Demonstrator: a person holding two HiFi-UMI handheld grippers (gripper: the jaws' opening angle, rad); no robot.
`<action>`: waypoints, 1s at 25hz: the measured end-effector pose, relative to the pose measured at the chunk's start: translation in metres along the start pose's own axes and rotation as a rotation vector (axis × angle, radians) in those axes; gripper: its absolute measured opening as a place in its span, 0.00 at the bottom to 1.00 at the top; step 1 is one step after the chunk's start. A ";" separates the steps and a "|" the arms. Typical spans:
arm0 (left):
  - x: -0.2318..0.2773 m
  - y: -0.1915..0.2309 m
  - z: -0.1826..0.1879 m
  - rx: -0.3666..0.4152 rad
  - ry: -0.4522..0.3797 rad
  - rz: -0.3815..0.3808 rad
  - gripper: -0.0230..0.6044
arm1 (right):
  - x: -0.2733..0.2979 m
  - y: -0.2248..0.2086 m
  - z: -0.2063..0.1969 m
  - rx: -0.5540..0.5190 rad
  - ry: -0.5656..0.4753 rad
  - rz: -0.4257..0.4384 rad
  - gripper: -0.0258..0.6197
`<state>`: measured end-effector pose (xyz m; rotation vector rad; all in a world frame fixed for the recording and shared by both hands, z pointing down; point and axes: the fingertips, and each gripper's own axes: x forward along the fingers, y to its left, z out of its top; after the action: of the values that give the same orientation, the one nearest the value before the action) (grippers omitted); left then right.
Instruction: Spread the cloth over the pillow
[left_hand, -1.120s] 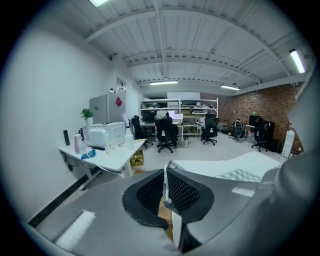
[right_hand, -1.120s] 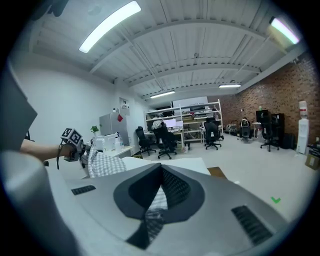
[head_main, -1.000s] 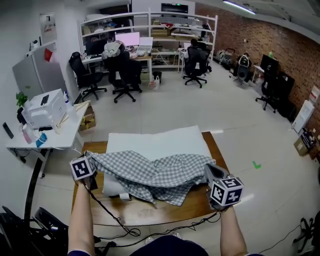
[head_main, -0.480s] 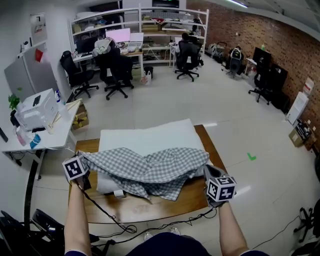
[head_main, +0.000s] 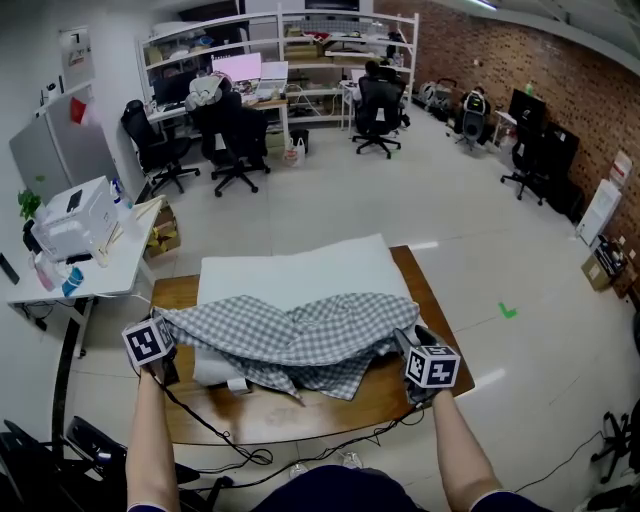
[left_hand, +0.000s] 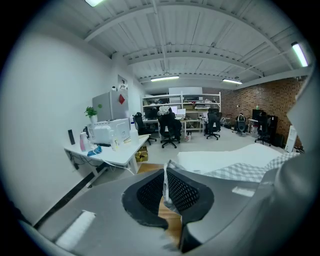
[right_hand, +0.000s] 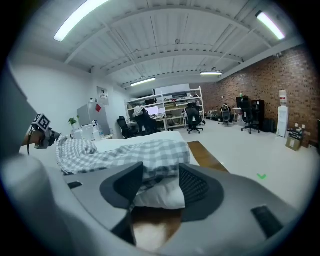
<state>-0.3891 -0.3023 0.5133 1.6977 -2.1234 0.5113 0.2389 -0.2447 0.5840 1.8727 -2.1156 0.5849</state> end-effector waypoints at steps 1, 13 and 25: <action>-0.001 0.000 0.000 0.000 0.001 0.000 0.06 | 0.005 -0.001 0.000 -0.001 0.006 0.003 0.41; -0.009 0.001 0.003 -0.004 -0.018 -0.012 0.06 | 0.020 -0.003 0.010 -0.136 0.046 0.027 0.11; -0.038 -0.001 0.050 -0.030 -0.157 -0.036 0.06 | -0.024 -0.016 0.124 -0.221 -0.171 -0.026 0.09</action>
<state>-0.3839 -0.2953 0.4512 1.8096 -2.1908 0.3446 0.2672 -0.2815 0.4654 1.8795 -2.1537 0.1808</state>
